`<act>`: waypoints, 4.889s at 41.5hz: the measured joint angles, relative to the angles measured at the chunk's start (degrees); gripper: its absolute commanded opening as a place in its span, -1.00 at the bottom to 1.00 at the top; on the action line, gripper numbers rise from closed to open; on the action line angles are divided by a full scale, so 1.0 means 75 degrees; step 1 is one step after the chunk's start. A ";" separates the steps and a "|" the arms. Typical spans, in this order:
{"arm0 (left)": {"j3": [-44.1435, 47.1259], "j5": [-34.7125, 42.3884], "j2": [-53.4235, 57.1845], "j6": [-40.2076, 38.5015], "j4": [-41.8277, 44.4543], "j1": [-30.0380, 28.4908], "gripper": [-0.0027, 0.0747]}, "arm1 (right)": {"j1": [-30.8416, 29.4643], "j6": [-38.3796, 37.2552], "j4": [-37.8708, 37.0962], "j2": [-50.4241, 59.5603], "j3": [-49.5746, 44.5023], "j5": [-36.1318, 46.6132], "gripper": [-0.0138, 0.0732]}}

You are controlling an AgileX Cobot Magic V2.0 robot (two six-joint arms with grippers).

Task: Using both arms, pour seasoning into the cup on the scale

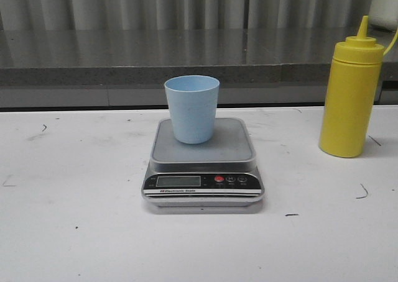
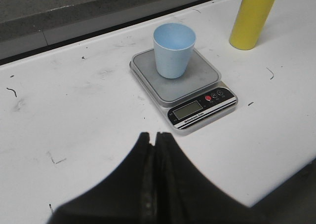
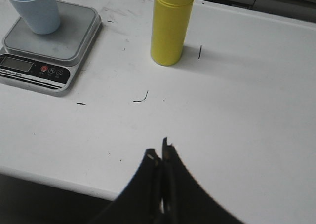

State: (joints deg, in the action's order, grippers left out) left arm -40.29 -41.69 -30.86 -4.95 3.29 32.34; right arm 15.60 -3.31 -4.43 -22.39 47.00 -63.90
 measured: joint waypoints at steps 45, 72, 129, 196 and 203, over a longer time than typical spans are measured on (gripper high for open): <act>0.5409 0.5284 0.4152 0.0000 -0.0353 -0.3636 -0.98 | 0.0000 -0.0003 0.0000 0.0000 0.0000 -0.0013 -0.96; 0.5409 0.5559 0.4152 0.0000 -0.0369 -0.3859 -0.98 | 0.0000 -0.0016 0.0000 0.0000 0.0015 -0.0027 -0.96; 0.5409 0.5559 0.4152 0.0000 -0.0369 -0.3859 -0.98 | -0.1562 0.0442 0.0591 0.2732 -0.5130 0.5372 -0.95; 0.5409 0.5559 0.4152 0.0000 -0.0369 -0.3895 -0.98 | -0.1747 0.0442 0.0682 0.3064 -0.6475 0.7869 -0.96; 0.5409 0.5559 0.4152 0.0000 -0.0369 -0.4307 -0.98 | -0.1747 0.0442 0.0682 0.3064 -0.6475 0.7869 -0.96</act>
State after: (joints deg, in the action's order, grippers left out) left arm 0.28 0.00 0.28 -4.95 0.52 0.03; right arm 2.50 0.00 0.68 0.59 -1.56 -4.88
